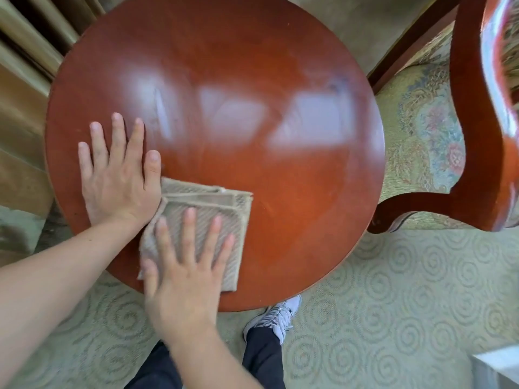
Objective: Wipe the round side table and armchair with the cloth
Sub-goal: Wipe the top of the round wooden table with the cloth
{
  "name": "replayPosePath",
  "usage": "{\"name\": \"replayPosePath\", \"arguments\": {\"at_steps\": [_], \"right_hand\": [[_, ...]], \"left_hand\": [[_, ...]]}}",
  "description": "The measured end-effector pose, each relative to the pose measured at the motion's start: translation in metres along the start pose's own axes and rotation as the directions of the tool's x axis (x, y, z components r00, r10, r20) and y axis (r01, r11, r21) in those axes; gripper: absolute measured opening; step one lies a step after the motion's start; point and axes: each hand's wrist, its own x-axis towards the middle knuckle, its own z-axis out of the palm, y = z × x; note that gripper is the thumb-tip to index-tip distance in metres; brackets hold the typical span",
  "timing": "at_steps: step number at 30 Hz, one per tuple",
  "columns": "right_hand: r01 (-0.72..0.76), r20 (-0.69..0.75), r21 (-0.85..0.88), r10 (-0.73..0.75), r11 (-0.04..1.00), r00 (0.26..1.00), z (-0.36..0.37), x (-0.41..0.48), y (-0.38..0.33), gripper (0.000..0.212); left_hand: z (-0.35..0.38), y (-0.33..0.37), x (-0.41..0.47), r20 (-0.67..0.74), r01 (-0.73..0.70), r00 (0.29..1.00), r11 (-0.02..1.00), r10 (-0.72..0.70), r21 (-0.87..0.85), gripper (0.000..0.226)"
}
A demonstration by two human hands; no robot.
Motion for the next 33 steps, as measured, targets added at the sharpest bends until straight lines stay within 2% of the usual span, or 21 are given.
{"name": "replayPosePath", "arguments": {"at_steps": [4,7,10,13,19,21,23,25,27,28,29,31,32,33], "right_hand": [[0.065,0.047,-0.034,-0.063,0.997,0.997,0.002,-0.003,0.003,0.063],[0.111,0.016,-0.039,-0.110,0.993,0.994,-0.008,0.013,0.033,0.060],[-0.033,-0.069,-0.036,0.030,0.999,0.997,-0.030,0.054,0.078,0.058],[-0.154,-0.095,-0.023,0.151,0.988,0.984,-0.057,0.112,0.126,0.055],[-0.244,-0.098,0.065,0.249,0.968,0.963,-0.107,0.193,0.187,0.051],[-0.235,-0.110,0.176,0.256,0.956,0.960,-0.108,0.193,0.187,0.049],[-0.206,-0.113,0.410,0.274,0.889,0.955,-0.110,0.186,0.186,0.047],[-0.177,-0.094,0.659,0.314,0.731,0.945,-0.119,0.172,0.186,0.045],[-0.142,-0.060,0.843,0.353,0.519,0.934,-0.131,0.153,0.184,0.042],[-0.142,0.000,0.922,0.367,0.361,0.930,-0.138,0.142,0.184,0.043],[-0.161,0.094,0.974,0.361,0.161,0.928,-0.145,0.133,0.183,0.043],[-0.198,0.270,0.945,0.281,-0.259,0.921,-0.158,0.115,0.188,0.045],[-0.203,0.316,0.893,0.237,-0.402,0.919,-0.164,0.104,0.194,0.048],[-0.205,0.346,0.842,0.207,-0.499,0.915,-0.172,0.095,0.200,0.051]], "left_hand": [[0.001,-0.002,0.001,0.004,-0.009,1.000,1.000,0.009,0.005,0.061],[-0.001,-0.002,0.000,0.011,-0.003,1.000,1.000,0.003,-0.008,0.061],[-0.002,-0.002,-0.001,0.024,-0.007,1.000,1.000,0.007,-0.015,0.064],[-0.002,-0.002,-0.002,0.036,-0.011,0.999,1.000,0.011,-0.005,0.069],[0.004,-0.004,-0.002,0.014,-0.013,1.000,1.000,0.013,0.000,0.066],[0.006,-0.005,-0.003,0.004,-0.022,1.000,1.000,0.022,0.008,0.065],[0.007,-0.006,-0.002,0.000,-0.035,0.999,0.999,0.035,0.001,0.064],[0.010,-0.009,-0.001,-0.012,-0.033,0.999,0.999,0.033,0.001,0.061],[0.017,-0.019,0.003,0.000,-0.030,1.000,1.000,0.030,0.008,0.057],[0.020,-0.025,0.005,0.008,-0.019,1.000,1.000,0.019,0.011,0.056],[0.025,-0.030,0.007,0.007,-0.034,0.999,0.999,0.034,0.016,0.055],[0.025,-0.037,0.013,0.046,-0.054,0.997,0.999,0.054,0.002,0.056],[0.024,-0.035,0.013,0.069,-0.021,0.997,1.000,0.020,0.011,0.056],[0.025,-0.034,0.016,0.056,0.007,0.998,1.000,-0.006,-0.020,0.056]]}}
